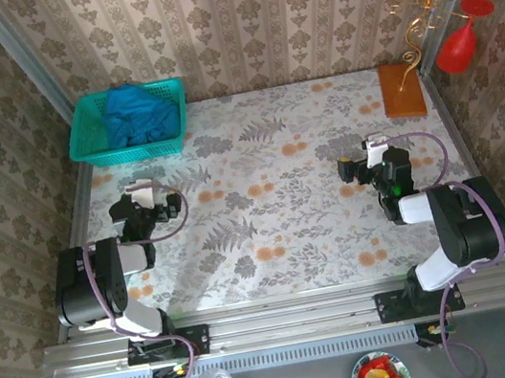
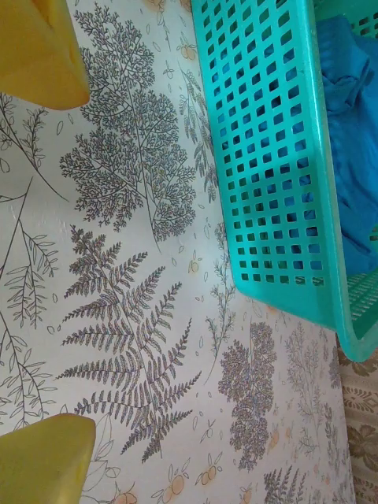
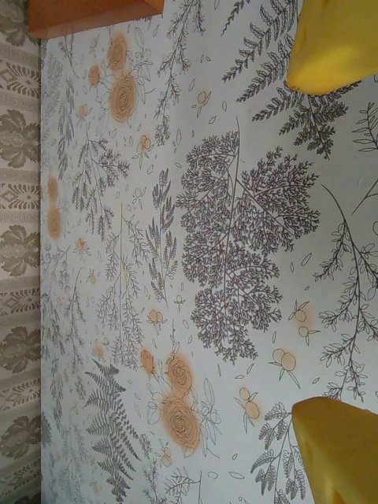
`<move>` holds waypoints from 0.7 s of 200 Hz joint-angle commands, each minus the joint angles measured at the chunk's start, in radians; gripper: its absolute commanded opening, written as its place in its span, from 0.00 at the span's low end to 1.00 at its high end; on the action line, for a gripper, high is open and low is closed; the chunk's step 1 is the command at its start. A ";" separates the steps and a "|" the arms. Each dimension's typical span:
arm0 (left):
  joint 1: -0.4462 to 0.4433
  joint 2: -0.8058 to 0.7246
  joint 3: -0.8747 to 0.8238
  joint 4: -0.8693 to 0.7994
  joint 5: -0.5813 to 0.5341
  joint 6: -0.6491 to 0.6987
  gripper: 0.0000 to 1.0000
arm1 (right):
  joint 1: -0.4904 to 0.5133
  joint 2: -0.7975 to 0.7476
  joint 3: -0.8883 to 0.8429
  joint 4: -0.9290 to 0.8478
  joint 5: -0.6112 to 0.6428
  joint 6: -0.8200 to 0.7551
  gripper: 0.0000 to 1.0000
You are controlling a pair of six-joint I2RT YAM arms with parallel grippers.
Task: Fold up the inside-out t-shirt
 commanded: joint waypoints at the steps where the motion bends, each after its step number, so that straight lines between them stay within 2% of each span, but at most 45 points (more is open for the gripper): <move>1: 0.001 0.003 -0.012 0.030 0.018 0.017 1.00 | -0.005 0.003 -0.003 0.024 -0.015 -0.008 1.00; 71: 0.009 0.003 -0.010 0.028 0.019 0.005 1.00 | -0.007 0.002 -0.003 0.024 -0.019 -0.009 1.00; 99: 0.019 0.004 -0.005 0.022 -0.037 -0.026 1.00 | -0.007 0.003 -0.002 0.024 -0.018 -0.009 1.00; 140: 0.019 0.005 -0.004 0.020 -0.038 -0.027 1.00 | -0.016 0.003 0.003 0.015 -0.027 0.001 1.00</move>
